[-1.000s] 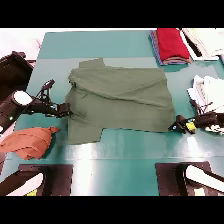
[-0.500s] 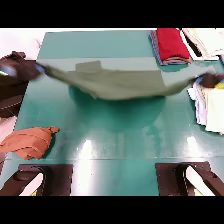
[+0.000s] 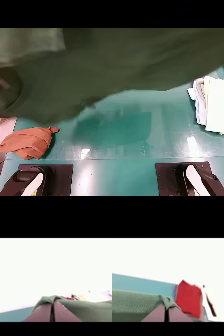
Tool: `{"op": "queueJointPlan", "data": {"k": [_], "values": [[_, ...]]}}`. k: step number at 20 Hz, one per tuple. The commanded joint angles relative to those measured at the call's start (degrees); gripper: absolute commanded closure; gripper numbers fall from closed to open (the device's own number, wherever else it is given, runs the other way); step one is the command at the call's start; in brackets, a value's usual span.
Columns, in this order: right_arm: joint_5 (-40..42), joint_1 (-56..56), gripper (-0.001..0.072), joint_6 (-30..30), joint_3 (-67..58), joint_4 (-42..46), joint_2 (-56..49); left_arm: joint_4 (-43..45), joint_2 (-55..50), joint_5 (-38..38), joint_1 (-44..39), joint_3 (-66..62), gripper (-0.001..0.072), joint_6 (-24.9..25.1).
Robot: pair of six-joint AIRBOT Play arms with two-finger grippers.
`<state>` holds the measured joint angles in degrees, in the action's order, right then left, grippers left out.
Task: Fold the shirts.
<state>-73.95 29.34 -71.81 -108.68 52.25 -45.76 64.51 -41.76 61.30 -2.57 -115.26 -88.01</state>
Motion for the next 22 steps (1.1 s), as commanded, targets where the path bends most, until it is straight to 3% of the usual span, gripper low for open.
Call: {"op": "queueJointPlan", "data": {"k": [1, 5, 8, 10, 13, 19, 22], "values": [[-6.25, 1.42, 0.0693, -2.84, -8.74, 0.24, -5.2, 5.88, -2.93, 2.95, 0.0, -2.19, 0.0682, -0.57], [-8.35, -4.31, 0.0693, -3.56, -3.21, 0.85, -13.86, 6.21, -14.49, 8.72, 0.0, 6.05, 0.0681, -0.7], [-8.37, -13.62, 0.0693, -4.07, 5.92, 10.91, -21.84, 3.8, -25.33, 11.8, -0.02, 13.42, 0.0681, -0.52], [-8.48, -17.49, 0.0692, -5.11, 12.15, 15.43, -28.17, 3.15, -32.44, 11.54, 0.0, 18.34, 0.068, -0.37], [-5.35, -18.91, 0.0693, -5.64, 17.57, 15.15, -38.47, 3.19, -42.73, 7.89, 0.0, 22.05, 0.068, 0.09], [-4.2, -18.91, 0.0693, -6.6, 9.77, 14.8, -51.15, 0.92, -51.67, -3.63, 0.02, 21.46, 0.068, 1.53], [-6.64, -18.91, 0.0693, -4.59, 7.04, 16.76, -50.16, 1.07, -51.39, 3.63, 1.33, 21.35, 0.068, 1.75]]}}
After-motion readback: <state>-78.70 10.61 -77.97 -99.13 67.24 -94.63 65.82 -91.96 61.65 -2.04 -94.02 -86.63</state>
